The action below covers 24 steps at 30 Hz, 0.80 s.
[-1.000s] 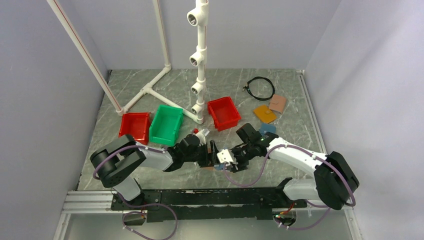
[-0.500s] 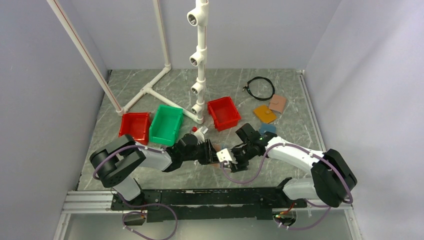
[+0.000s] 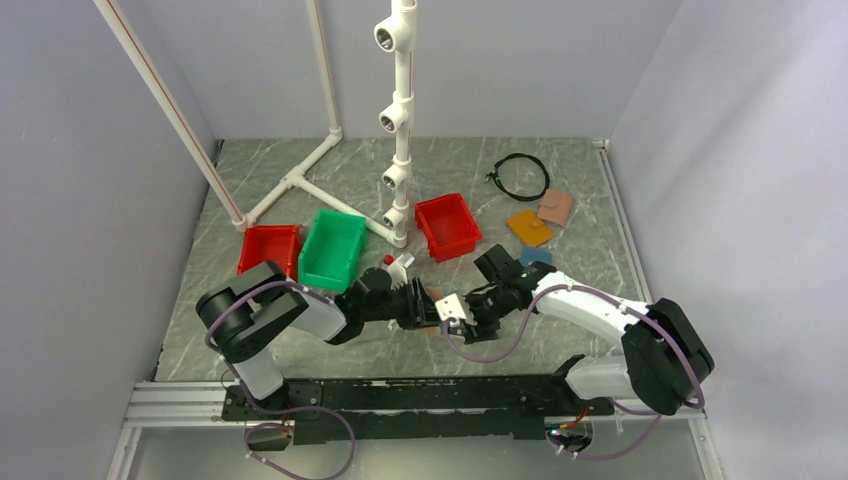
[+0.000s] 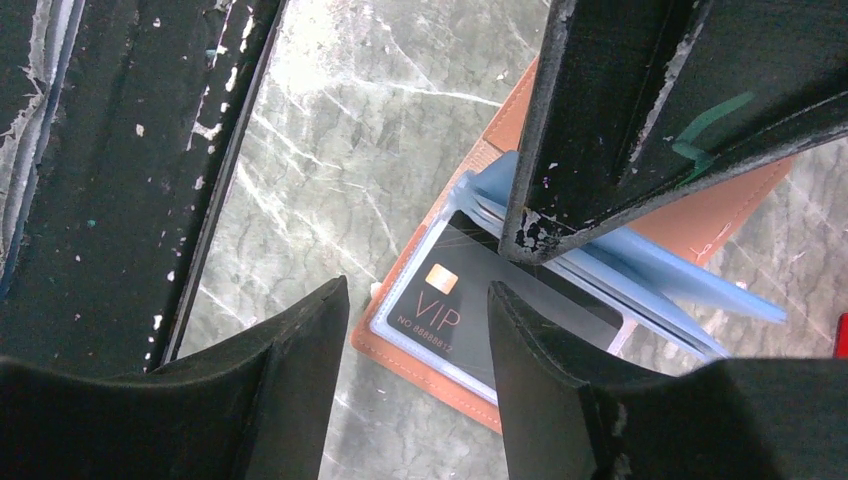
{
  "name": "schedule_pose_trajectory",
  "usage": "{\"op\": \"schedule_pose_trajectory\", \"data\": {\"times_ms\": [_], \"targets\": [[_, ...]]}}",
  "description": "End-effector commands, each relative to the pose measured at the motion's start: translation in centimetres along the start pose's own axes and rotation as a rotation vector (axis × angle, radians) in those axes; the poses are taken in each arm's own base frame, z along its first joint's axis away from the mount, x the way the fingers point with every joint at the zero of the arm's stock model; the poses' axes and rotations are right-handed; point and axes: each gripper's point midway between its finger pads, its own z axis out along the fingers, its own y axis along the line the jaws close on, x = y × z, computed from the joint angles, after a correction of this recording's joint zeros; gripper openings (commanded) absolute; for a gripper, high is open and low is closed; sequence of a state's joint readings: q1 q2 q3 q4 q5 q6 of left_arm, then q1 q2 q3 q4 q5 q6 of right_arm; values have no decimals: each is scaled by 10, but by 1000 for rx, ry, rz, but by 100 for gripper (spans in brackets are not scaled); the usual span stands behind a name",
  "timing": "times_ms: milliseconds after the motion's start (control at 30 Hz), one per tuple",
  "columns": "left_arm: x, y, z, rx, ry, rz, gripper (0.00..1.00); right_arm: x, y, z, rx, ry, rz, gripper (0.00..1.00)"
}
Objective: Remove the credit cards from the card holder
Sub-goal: Remove the credit card from the card holder.
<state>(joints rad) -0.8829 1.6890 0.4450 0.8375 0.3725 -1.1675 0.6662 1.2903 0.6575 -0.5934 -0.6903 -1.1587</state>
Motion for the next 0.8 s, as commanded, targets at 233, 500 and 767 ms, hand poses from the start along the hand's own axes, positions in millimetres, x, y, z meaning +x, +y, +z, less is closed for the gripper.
{"op": "schedule_pose_trajectory", "data": {"times_ms": [233, 500, 767], "targets": [[12, 36, -3, -112, 28, -22, 50, -13, -8, -6, 8, -38, -11, 57], [12, 33, -4, -96, 27, -16, 56, -10, -7, -5, 4, -32, -3, 59], [11, 33, -6, -98, 22, -8, 59, -9, -7, -5, 4, -32, 3, 59]]}}
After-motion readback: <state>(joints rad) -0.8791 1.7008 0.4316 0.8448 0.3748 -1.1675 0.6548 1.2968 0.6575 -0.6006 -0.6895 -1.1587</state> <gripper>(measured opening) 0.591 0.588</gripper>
